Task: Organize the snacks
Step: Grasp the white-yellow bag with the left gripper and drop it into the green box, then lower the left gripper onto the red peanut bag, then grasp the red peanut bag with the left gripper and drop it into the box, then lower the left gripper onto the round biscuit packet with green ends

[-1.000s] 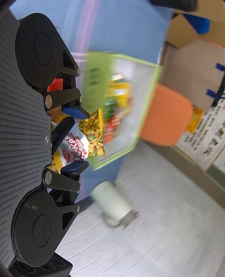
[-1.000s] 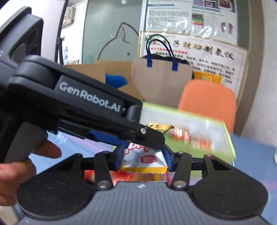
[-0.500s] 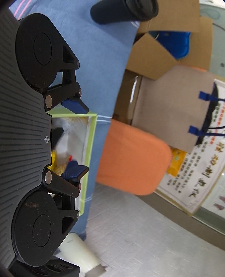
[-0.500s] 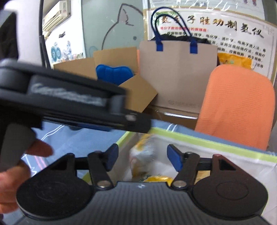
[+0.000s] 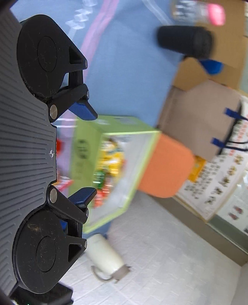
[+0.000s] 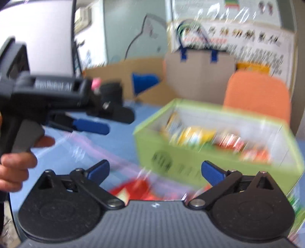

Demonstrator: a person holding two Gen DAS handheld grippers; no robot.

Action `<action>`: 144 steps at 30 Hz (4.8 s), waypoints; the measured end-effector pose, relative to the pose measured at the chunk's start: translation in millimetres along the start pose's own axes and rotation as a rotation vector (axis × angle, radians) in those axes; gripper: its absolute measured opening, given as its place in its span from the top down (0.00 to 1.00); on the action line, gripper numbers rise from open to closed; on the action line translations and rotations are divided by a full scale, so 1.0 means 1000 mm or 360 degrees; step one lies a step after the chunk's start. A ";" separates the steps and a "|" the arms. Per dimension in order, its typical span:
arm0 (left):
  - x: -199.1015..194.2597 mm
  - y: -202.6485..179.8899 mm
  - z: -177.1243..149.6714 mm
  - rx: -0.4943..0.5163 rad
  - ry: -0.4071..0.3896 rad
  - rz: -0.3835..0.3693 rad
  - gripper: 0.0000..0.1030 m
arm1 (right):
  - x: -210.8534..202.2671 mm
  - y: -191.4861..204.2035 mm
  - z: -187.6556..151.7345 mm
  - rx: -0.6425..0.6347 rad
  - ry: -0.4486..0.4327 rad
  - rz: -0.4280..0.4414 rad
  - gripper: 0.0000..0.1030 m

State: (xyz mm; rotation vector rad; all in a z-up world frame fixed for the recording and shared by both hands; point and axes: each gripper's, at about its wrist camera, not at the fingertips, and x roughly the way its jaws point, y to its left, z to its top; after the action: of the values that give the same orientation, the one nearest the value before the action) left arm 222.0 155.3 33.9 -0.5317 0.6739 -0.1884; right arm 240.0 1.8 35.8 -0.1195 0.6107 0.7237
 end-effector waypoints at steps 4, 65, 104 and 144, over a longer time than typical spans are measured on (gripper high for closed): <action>0.022 0.008 -0.016 -0.0053 0.0247 -0.0071 0.40 | 0.014 0.013 -0.021 0.0002 0.0122 0.0019 0.01; -0.012 -0.043 -0.129 0.0030 0.0451 0.0041 0.31 | -0.095 0.043 -0.114 0.0149 0.0099 -0.0186 0.01; 0.037 -0.142 -0.020 0.0302 0.0227 -0.0201 0.80 | -0.112 -0.051 -0.004 -0.0053 -0.0216 -0.0432 0.36; 0.015 -0.080 -0.100 0.0053 0.0339 -0.0119 0.36 | -0.119 -0.062 -0.098 0.0247 0.0045 -0.0442 0.10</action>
State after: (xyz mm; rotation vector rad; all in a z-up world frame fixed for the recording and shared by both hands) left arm 170.0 41.2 2.3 -0.5091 0.8573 -0.3293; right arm 164.1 -144.6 15.4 -0.0693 0.6595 0.4051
